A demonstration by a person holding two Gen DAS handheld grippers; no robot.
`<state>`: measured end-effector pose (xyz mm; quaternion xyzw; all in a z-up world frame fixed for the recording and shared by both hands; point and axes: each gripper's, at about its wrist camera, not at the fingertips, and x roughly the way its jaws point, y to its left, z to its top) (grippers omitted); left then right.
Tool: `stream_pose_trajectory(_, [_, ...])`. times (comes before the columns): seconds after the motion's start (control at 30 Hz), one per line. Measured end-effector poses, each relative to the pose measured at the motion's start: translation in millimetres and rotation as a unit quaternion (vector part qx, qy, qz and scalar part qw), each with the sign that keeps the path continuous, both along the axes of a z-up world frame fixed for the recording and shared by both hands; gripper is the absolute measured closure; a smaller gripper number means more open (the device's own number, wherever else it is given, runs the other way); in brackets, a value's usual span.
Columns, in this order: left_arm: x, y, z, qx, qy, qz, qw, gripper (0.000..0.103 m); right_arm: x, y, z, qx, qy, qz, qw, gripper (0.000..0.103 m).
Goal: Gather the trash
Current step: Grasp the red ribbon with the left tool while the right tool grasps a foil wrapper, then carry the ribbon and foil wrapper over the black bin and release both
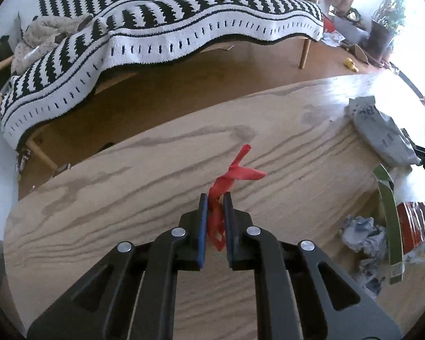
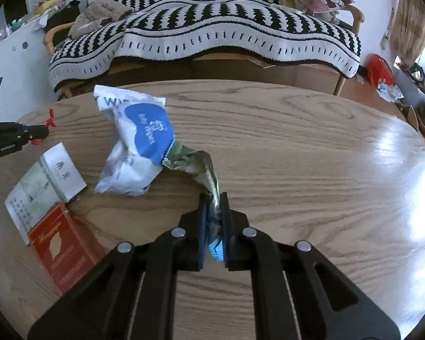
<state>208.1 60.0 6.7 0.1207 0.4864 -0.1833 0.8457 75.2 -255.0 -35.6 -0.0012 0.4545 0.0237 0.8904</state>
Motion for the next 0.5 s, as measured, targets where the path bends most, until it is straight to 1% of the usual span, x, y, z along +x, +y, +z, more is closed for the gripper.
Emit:
stream_pose_trajectory(0.13, [-12.4,-1.7,6.8,-0.003,-0.002,0.004,1.0,0.094,-11.5,-8.1,10.1,0.007,-0.011,-0.009,1.0,0.095])
stream_pose_trajectory(0.23, [-23.9,-1.4,19.8,-0.005,-0.008,0.008,0.9999,0.094,-27.5,-13.6,25.7,0.017,-0.028,-0.014,0.999,0.095])
stream_pose_trajectory(0.27, [-30.5,-1.4,25.7,-0.005,-0.012,0.008,0.9999,0.094,-34.8,-17.0,27.4,0.023,-0.028,-0.018,0.999,0.095])
stream_pose_trajectory(0.33, [-41.6,1.6,34.1,-0.008,-0.017,0.011,0.9998,0.094,-46.0,-21.9,19.2,0.038,-0.009,-0.022,0.999,0.095])
stream_pose_trajectory(0.4, [-53.3,7.1,38.4,-0.007,-0.013,0.023,0.9996,0.094,-59.4,-27.3,14.7,0.043,0.005,-0.027,0.999,0.095])
stream_pose_trajectory(0.43, [-61.9,10.5,42.2,-0.009,-0.01,0.032,0.9994,0.094,-67.7,-30.3,16.9,0.048,0.004,-0.03,0.998,0.095])
stream_pose_trajectory(0.5, [-79.6,13.0,52.9,-0.013,-0.006,0.048,0.9988,0.094,-91.5,-39.6,33.7,0.054,-0.013,-0.04,0.998,0.095])
